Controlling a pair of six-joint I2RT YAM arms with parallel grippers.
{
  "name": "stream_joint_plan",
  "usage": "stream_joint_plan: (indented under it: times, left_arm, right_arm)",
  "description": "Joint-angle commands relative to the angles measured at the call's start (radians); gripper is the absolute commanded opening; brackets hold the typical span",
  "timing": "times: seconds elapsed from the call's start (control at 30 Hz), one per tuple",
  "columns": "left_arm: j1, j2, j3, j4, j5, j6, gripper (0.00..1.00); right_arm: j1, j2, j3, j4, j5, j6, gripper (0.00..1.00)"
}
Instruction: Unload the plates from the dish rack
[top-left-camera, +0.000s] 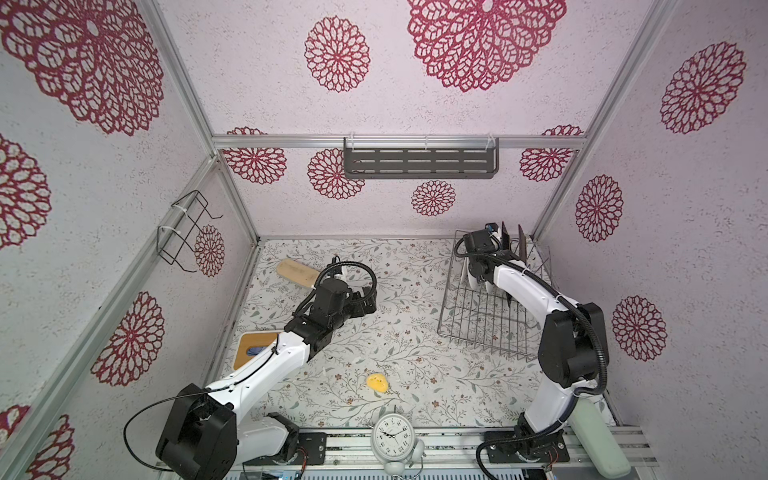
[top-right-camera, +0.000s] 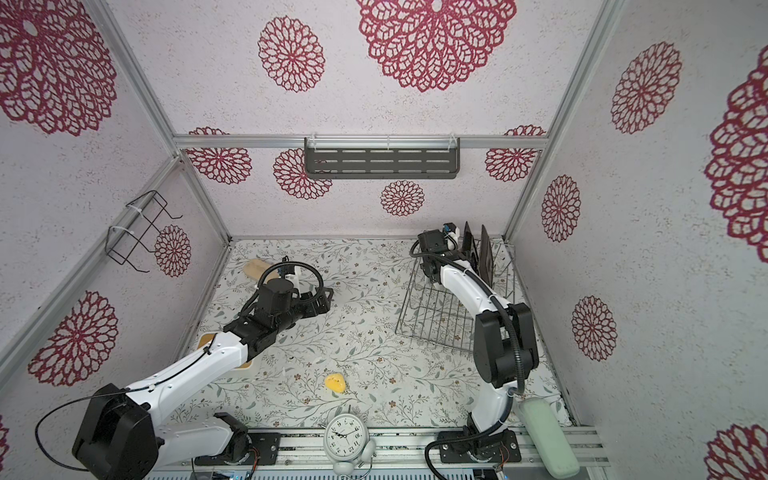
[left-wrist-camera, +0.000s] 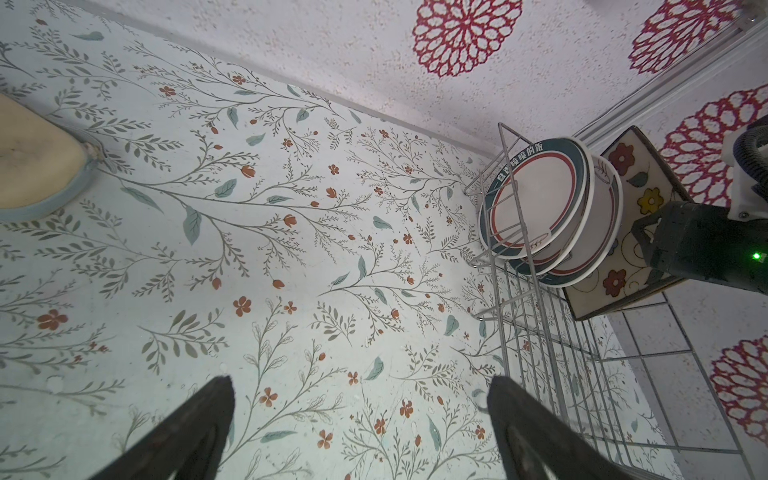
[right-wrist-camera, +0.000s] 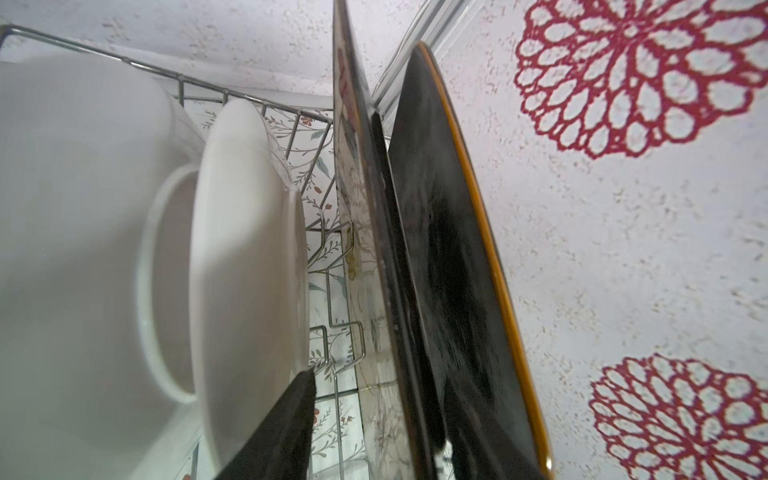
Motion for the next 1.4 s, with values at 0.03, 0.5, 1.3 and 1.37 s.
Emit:
stream_joint_plan:
  times: [0.03, 0.5, 1.3, 1.37]
  left_arm:
    - [-0.012, 0.012, 0.026, -0.005, -0.011, 0.017, 0.99]
    - [-0.018, 0.002, 0.029, -0.012, -0.012, 0.021, 0.99]
    - [-0.033, -0.050, 0.022, -0.037, -0.034, 0.024, 0.99]
    - [-0.034, -0.055, 0.020, -0.039, -0.034, 0.024, 0.99]
  right_arm:
    - [-0.012, 0.001, 0.015, 0.012, 0.045, -0.010, 0.49]
    - [-0.018, -0.001, -0.008, 0.029, 0.060, -0.031, 0.38]
    - [-0.019, -0.032, -0.058, 0.053, 0.076, -0.061, 0.20]
    - [-0.017, -0.033, -0.059, 0.055, 0.080, -0.071, 0.19]
